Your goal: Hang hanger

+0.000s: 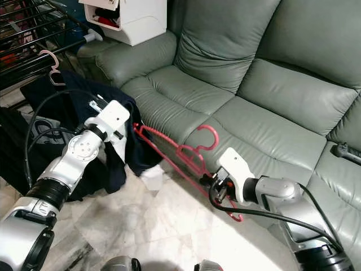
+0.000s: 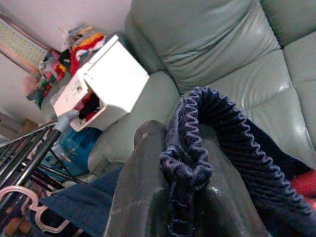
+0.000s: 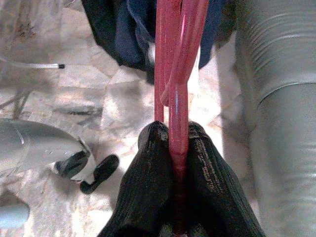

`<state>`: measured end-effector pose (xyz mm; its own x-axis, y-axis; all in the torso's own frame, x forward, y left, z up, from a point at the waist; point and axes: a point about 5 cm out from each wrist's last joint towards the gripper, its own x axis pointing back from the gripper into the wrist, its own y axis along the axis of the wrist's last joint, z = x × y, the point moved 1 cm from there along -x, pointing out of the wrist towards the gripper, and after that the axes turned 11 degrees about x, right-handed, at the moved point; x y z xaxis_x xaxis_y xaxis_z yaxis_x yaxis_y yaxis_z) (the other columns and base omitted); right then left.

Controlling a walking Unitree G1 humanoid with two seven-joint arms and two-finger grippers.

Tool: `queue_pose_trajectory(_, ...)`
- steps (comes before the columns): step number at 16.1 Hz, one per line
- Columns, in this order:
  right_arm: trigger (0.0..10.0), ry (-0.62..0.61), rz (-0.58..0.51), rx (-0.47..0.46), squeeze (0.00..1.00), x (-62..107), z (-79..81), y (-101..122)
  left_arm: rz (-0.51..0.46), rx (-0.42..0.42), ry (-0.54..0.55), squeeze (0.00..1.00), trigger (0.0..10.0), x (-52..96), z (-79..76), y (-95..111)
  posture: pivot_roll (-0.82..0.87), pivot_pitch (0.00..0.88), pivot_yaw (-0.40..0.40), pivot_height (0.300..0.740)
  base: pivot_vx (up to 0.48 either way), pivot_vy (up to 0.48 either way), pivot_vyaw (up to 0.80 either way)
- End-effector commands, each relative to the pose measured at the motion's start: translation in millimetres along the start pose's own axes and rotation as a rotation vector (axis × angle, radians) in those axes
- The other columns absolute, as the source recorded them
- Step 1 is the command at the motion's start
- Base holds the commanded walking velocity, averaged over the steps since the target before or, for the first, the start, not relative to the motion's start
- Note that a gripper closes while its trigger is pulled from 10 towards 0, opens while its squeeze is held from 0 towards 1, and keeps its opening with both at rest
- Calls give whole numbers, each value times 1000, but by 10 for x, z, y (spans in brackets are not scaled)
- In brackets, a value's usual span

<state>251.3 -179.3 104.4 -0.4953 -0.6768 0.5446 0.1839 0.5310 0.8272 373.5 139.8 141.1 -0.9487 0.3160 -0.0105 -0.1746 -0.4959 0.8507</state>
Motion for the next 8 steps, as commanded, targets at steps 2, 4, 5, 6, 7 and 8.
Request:
queue_pose_trajectory(2,10000,20,21,7,0,15,20,-26,-40,16,27,0,10000,-32,120,81,-99,22,35,740,0,0,0)
queue_pose_trajectory(4,10000,-76,53,-29,0,-3,-124,-118,-87,48,-11,0,10000,-33,93,162,-96,21,32,740,0,0,0)
queue_pose_trajectory(5,10000,-134,51,-75,0,-24,-201,-146,-104,59,-27,0,10000,-28,79,179,-95,20,31,740,0,0,0)
queue_pose_trajectory(6,10000,-195,53,-134,0,-46,-277,-189,-120,70,-42,0,10000,-21,71,196,-94,21,30,740,0,0,0)
queue_pose_trajectory(7,10000,-233,61,-170,0,-59,-322,-223,-129,76,-48,0,10000,-18,72,209,-94,21,30,740,0,0,0)
queue_pose_trajectory(8,10000,-245,43,-245,0,-73,-332,-256,-169,80,-60,0,10000,-11,69,271,-90,22,27,740,0,0,0)
